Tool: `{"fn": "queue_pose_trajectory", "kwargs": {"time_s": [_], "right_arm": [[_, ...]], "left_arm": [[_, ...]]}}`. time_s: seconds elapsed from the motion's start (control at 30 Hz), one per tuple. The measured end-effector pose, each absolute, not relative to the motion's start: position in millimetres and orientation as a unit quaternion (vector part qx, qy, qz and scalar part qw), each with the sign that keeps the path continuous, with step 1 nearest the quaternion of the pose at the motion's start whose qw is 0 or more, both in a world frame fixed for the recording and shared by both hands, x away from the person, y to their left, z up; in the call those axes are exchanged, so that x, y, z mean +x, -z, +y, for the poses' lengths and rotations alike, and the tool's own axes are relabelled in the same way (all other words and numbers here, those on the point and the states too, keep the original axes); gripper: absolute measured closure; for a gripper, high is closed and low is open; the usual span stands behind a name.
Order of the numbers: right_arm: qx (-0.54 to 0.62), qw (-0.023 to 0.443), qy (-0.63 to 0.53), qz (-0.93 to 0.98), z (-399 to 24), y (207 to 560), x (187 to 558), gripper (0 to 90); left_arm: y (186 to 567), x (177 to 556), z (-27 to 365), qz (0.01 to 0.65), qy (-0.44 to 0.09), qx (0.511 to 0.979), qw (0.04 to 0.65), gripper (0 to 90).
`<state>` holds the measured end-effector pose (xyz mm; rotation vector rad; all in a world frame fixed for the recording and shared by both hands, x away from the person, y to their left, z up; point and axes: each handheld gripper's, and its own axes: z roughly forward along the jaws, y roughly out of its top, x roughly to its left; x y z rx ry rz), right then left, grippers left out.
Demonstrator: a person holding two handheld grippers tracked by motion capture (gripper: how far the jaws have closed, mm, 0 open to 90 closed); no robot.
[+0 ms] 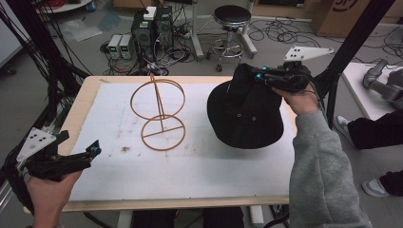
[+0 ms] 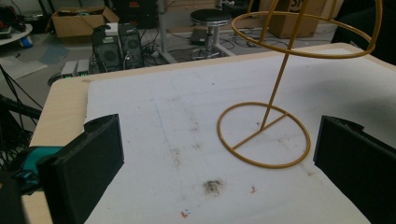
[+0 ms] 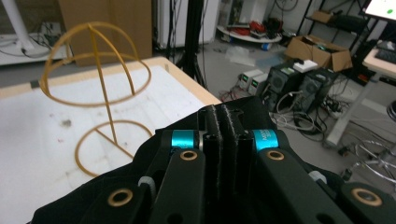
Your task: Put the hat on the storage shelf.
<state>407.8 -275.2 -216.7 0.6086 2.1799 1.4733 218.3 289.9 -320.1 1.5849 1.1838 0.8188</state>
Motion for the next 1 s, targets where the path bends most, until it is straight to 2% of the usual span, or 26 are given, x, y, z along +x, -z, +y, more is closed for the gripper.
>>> {"fn": "queue_pose_trajectory", "kwargs": {"time_s": [0.43, 1.0], "right_arm": [[0.187, 0.218, -0.548, 0.785, -258, 184, 407, 87.8], [0.143, 0.187, -0.594, 0.769, -241, 138, 406, 87.8]], "left_arm": [[317, 206, 300, 0.488, -0.342, 0.644, 0.48, 2.0], [318, 190, 313, 0.499, -0.347, 0.635, 0.476, 2.0]]}}
